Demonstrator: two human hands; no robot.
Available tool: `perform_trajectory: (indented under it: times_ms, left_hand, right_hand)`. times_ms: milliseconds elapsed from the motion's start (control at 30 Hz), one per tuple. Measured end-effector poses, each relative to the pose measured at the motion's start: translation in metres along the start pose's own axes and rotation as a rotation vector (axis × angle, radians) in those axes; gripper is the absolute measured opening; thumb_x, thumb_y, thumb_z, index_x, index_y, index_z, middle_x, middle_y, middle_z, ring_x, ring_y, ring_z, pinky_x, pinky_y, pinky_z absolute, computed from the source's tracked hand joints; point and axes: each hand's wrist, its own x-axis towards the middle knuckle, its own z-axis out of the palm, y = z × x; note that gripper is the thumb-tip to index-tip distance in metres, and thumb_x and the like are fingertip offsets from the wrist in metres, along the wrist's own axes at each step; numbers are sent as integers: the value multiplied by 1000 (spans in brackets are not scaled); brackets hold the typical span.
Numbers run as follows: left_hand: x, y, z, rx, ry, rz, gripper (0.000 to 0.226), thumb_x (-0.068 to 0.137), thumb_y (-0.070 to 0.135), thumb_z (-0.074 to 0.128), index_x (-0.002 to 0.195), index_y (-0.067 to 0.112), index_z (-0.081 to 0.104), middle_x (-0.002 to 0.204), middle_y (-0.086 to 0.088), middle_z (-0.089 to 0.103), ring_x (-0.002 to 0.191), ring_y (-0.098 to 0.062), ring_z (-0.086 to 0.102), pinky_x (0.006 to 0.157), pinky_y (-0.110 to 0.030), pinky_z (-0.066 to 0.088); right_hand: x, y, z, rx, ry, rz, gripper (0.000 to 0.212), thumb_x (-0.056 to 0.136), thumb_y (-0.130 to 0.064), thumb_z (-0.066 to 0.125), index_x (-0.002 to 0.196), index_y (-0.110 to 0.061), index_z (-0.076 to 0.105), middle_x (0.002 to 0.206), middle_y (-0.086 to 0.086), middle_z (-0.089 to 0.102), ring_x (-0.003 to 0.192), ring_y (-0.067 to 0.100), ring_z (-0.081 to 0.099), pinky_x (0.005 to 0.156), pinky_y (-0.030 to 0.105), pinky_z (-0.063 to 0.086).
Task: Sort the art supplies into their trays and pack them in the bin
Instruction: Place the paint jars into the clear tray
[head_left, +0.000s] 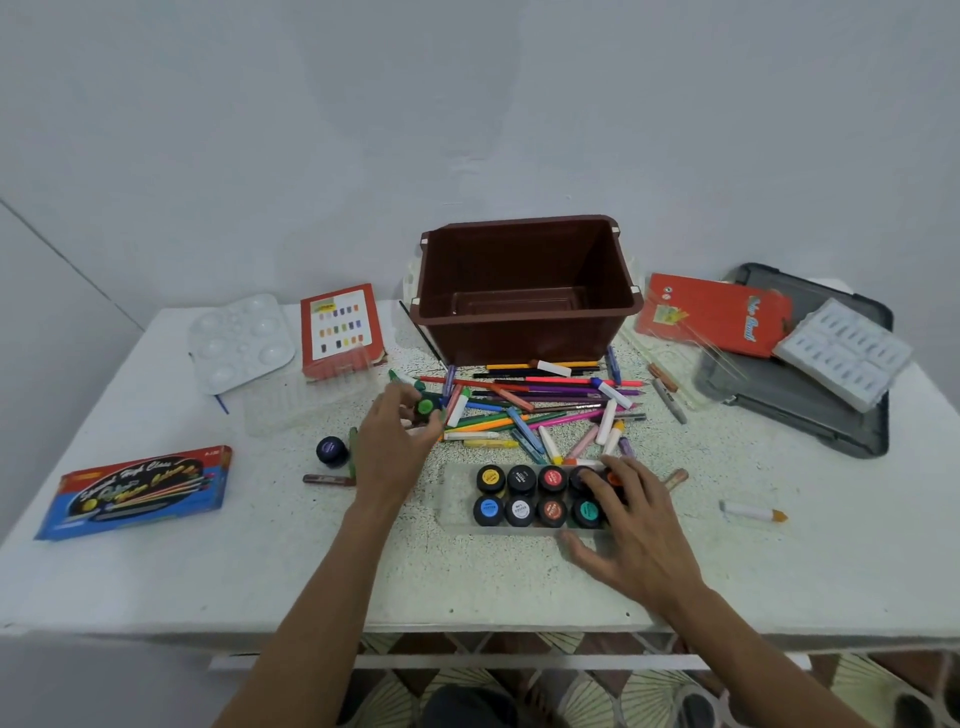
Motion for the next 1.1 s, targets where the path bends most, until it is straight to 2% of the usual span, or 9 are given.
perform_trajectory:
  times_ms: [167,367,633,733,800,967,1033,1100]
  left_hand:
    - [-36,12,-11,-113,-254,49,31,80,14,78,99,27,59,95,16,65,86,1,62,72,-16,48]
    - [-61,2,-15,-19,-357,163,35,80,14,77,108,29,61,107,12,62,94,4,57,74,-10,44]
    - [-58,-3,-20,56,-382,160,32,82,20,75,106,32,59,104,16,62,93,3,58,75,-17,49]
    - [-62,-4,-14,71,-390,174,28,82,19,75,103,31,60,101,19,62,93,-3,58,75,-22,48]
    - [-65,-5,-10,92,-360,192,24,82,17,75,101,27,63,100,20,61,93,-7,55,73,-23,44]
    - [-67,-6,-10,109,-298,210,26,82,18,77,104,24,64,103,13,64,88,-3,56,72,-11,40]
    - [-66,-8,-14,120,-267,237,24,83,20,77,104,22,65,105,12,64,88,-2,57,74,-14,44]
    - [-62,-11,-19,160,-159,223,21,84,20,76,104,20,67,108,7,65,96,-7,57,80,-22,47]
  right_hand:
    - [-1,1,0,10,16,-11,72,81,-68,60,130,-16,57,136,15,52,130,34,43,105,52,42]
    - [-1,1,0,10,19,-12,72,81,-67,60,130,-15,58,136,15,51,130,34,43,106,52,42]
    - [-1,1,-1,20,40,-25,71,82,-67,57,128,-12,61,134,15,53,128,34,44,106,49,41]
    - [-1,1,-1,22,39,-24,71,83,-68,55,127,-12,61,133,16,53,128,35,45,106,49,41]
    - [-1,1,-1,24,38,-24,71,83,-68,54,127,-13,61,133,15,53,128,35,45,106,49,41]
    - [-2,1,-2,30,49,-28,69,82,-66,57,127,-14,61,133,15,53,127,34,45,106,48,41]
    - [-2,1,-1,28,49,-28,69,82,-66,59,128,-14,60,133,14,52,127,34,45,105,48,42]
    - [-2,2,0,25,50,-31,70,81,-65,61,128,-14,60,134,15,52,127,34,45,105,49,42]
